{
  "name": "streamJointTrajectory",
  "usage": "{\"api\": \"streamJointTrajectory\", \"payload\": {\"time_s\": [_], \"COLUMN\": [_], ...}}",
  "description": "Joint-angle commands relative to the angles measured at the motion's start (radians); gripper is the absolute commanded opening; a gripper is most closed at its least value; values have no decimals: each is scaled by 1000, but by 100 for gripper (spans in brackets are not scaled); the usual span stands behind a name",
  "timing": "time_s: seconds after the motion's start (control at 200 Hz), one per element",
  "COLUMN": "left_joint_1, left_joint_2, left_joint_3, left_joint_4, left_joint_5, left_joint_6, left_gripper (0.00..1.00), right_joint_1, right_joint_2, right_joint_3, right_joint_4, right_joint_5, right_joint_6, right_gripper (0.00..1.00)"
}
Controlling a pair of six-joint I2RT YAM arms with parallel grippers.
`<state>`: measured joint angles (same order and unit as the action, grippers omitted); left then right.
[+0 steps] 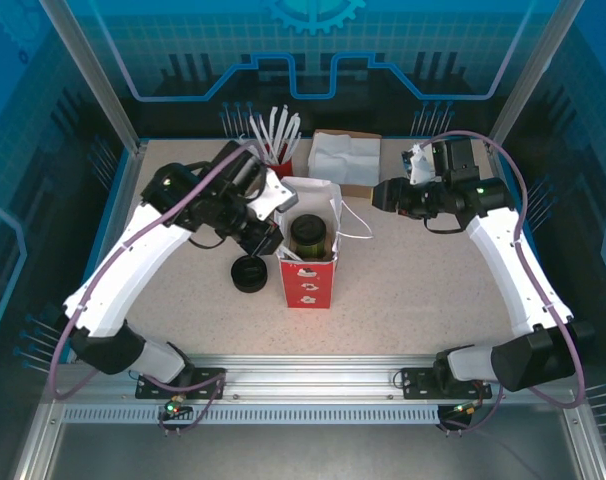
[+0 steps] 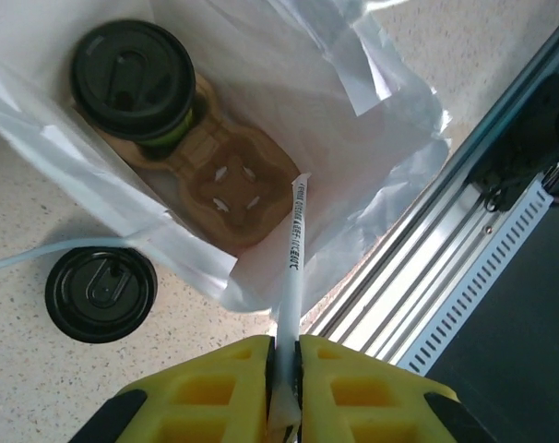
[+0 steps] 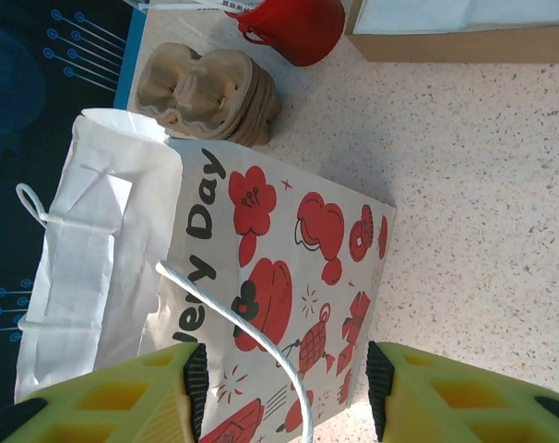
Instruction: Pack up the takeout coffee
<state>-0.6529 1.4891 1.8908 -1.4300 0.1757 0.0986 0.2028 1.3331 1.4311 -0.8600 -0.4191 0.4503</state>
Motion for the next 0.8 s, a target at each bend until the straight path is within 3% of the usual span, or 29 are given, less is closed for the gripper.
{"api": "streamJointTrajectory", "payload": {"time_s": [0.0, 0.14, 0.285, 0.385, 0.475, 0.63, 0.795], "left_joint_1": [-13, -18, -18, -19, -19, -18, -12], "left_joint_2": [16, 19, 22, 14, -2, -92, -233], "left_joint_3": [-25, -51, -41, -13, 19, -14, -159], "left_joint_4": [23, 66, 62, 47, 52, 163, 334], "left_joint_5": [-7, 0, -13, -18, -10, -1, -23], "left_joint_6": [25, 19, 24, 35, 31, 3, -45], "left_gripper": [14, 20, 35, 39, 54, 68, 81], "right_joint_1": [10, 12, 13, 15, 20, 41, 46], "right_joint_2": [-33, -42, -48, -36, -25, 28, 119], "right_joint_3": [-1, -7, -20, -15, -11, 54, 150], "right_joint_4": [1, 3, 17, 17, 36, 34, 32], "right_joint_5": [3, 5, -7, 7, 17, 75, 144], "right_joint_6": [-24, -25, -28, -37, -39, -41, -20], "right_gripper": [51, 51, 50, 51, 52, 53, 54]}}
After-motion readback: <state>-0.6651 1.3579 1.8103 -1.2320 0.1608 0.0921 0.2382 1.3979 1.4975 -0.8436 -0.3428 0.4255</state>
